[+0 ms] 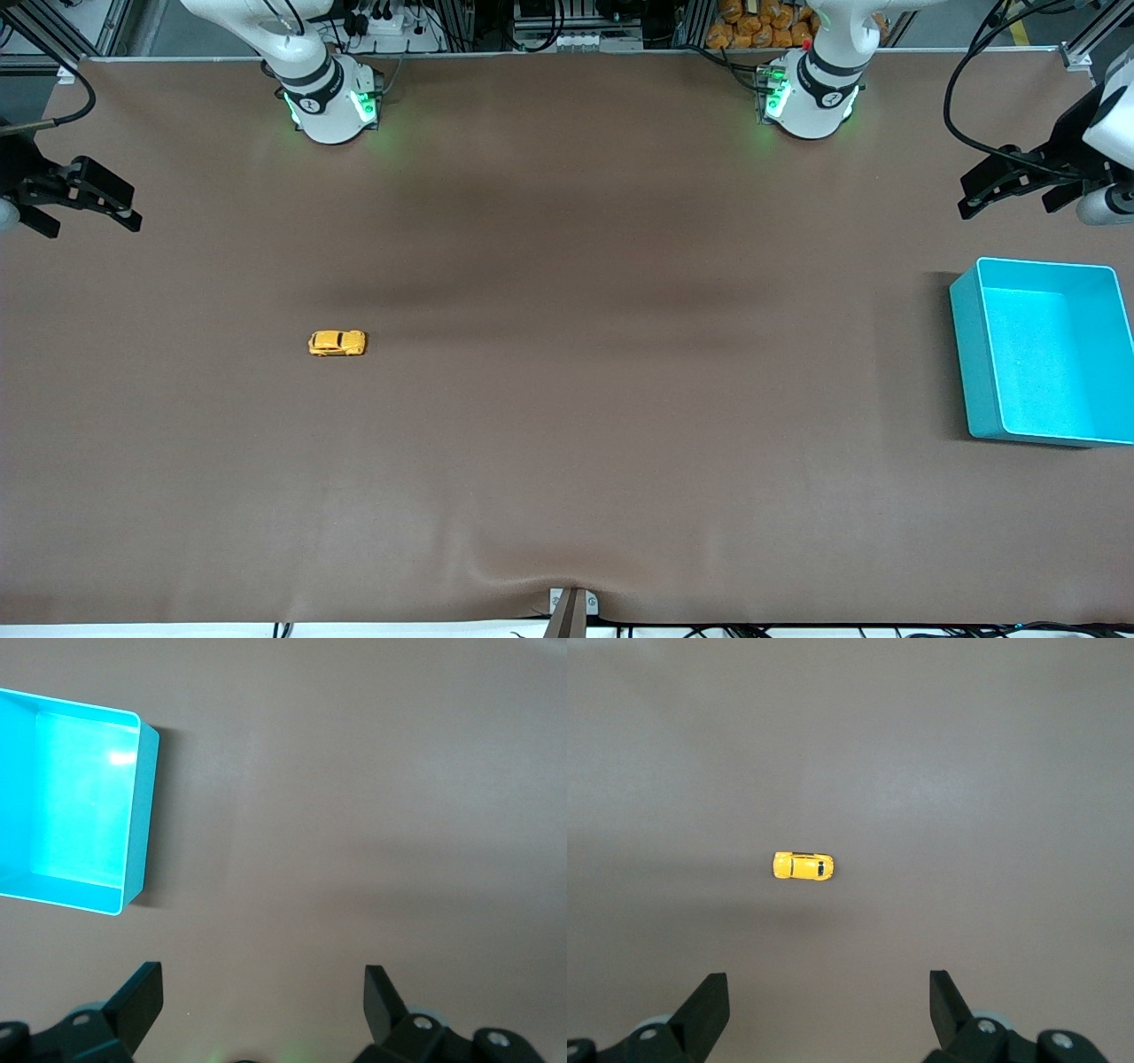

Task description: Wind and store yellow beetle car

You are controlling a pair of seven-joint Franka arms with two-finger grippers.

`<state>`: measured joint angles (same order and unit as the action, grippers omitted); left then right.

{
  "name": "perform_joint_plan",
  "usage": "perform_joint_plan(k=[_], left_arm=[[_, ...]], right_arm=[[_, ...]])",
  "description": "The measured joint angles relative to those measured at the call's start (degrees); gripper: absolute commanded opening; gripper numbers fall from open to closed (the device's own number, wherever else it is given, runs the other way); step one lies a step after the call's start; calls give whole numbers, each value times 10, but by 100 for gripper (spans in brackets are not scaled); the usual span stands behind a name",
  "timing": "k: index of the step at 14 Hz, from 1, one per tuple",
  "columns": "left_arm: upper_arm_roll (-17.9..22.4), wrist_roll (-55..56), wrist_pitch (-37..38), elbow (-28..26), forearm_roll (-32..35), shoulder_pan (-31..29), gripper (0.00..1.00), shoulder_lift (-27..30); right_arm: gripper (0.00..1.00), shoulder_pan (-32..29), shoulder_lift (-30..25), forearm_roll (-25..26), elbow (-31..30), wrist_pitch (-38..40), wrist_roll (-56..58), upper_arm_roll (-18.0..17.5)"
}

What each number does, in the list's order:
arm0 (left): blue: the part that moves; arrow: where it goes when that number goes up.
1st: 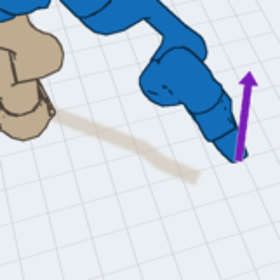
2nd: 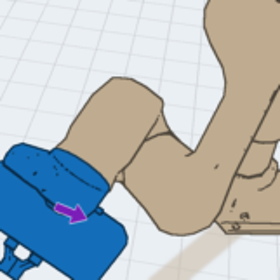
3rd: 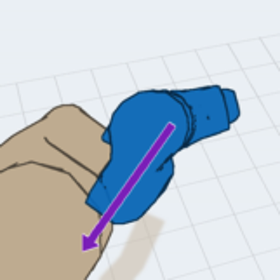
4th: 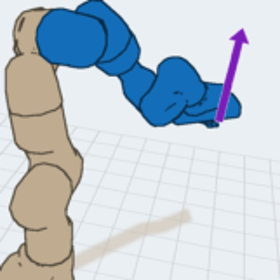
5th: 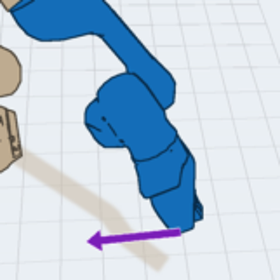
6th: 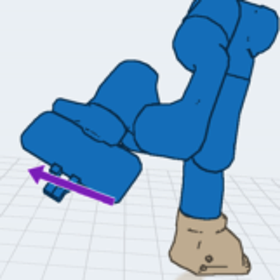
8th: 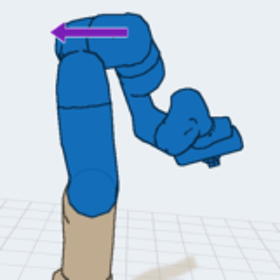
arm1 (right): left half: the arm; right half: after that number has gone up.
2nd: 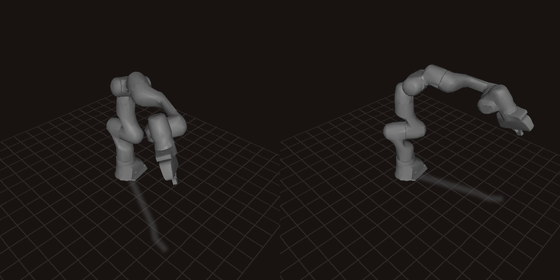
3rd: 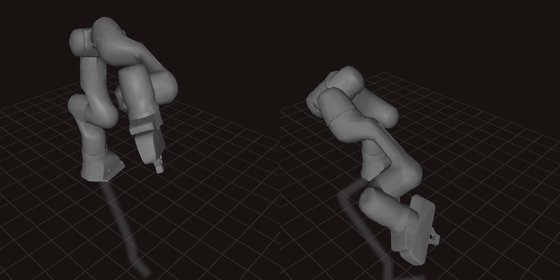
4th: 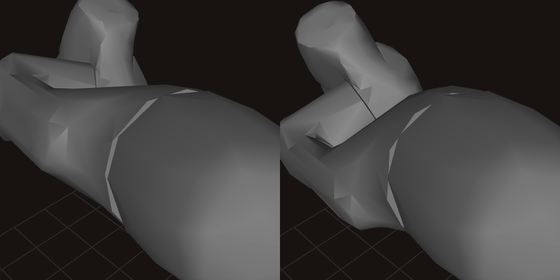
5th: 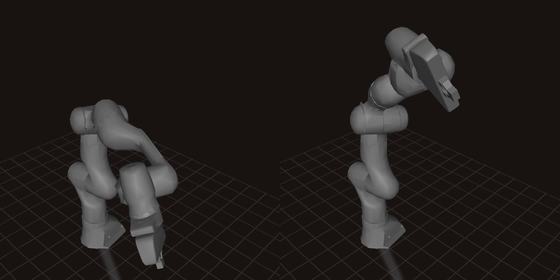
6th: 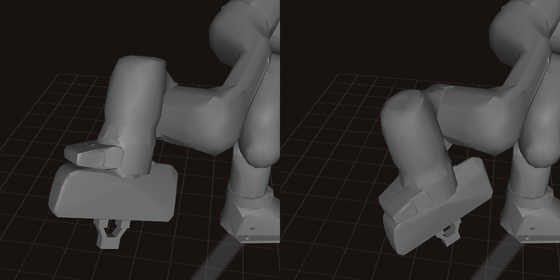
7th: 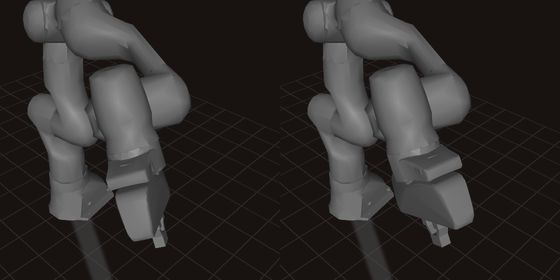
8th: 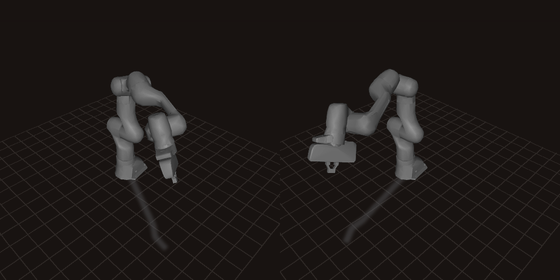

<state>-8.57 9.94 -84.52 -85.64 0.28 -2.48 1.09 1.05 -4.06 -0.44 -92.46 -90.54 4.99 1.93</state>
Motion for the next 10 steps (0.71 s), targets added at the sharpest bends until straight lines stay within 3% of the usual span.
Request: perform_joint_plan(k=[4,10], left_arm=[[-33,5,12,0,0,1,100,3],[-33,6,13,0,0,-3,100,3]], right_arm=[[100,0,0,0,0,6,0,0],[100,0,1,0,0,6,0,0]])
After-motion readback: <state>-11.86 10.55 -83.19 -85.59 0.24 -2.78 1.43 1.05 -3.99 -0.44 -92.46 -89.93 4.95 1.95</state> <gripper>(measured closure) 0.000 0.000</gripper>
